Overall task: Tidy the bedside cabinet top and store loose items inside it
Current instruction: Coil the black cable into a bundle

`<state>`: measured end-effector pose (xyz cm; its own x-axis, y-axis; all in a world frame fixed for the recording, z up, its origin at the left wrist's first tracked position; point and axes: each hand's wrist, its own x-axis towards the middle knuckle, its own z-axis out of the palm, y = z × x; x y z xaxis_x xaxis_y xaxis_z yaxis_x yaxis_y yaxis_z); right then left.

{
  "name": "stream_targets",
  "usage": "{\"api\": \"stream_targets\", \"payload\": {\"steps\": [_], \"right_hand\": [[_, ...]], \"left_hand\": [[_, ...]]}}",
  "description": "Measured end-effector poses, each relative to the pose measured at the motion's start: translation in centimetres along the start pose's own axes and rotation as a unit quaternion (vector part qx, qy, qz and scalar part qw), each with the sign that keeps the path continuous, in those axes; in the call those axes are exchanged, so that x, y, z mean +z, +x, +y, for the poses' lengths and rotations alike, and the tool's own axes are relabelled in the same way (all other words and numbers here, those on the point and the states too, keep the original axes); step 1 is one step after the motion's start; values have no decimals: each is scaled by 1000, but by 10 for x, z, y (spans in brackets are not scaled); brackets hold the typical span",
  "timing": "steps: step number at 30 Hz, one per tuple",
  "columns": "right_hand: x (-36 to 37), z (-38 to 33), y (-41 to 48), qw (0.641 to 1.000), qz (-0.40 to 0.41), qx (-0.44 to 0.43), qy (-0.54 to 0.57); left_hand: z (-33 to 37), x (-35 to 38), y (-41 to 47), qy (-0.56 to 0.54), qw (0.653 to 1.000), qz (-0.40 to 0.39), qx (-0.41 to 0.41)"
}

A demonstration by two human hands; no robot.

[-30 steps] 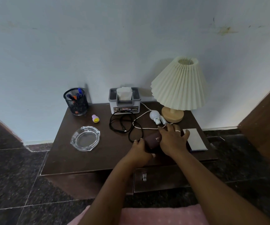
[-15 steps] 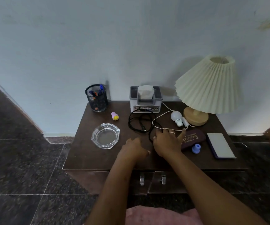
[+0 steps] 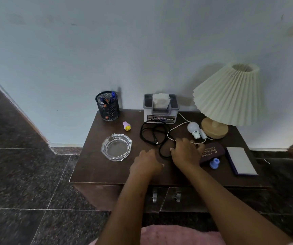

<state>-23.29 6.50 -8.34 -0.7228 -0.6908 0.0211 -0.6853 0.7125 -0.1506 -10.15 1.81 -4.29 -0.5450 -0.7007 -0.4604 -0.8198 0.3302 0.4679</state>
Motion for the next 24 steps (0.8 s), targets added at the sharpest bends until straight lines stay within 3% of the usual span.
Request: {"api": "stream_targets", "payload": {"steps": [8, 11, 14, 17, 19, 22, 24], "right_hand": [[5, -6, 21, 999, 34, 15, -15], [-9, -4, 30, 989, 37, 45, 136], [-41, -3, 33, 937, 84, -37, 336], [-77, -4, 20, 893, 164, -183, 378], [-93, -3, 9, 869, 192, -222, 398], [-118, -5, -5, 826, 190, -186, 498], [-140, -4, -13, 754, 176, -90, 626]], "left_hand": [[2, 1, 5, 16, 1000, 7, -2], [6, -2, 5, -6, 998, 60, 18], [15, -6, -1, -75, 966, 226, 103], [27, -16, -12, -126, 898, 386, 170], [30, -22, -17, -132, 860, 455, 190], [25, -26, -25, -177, 853, 437, 224], [20, -25, -33, -249, 852, 399, 230]]}}
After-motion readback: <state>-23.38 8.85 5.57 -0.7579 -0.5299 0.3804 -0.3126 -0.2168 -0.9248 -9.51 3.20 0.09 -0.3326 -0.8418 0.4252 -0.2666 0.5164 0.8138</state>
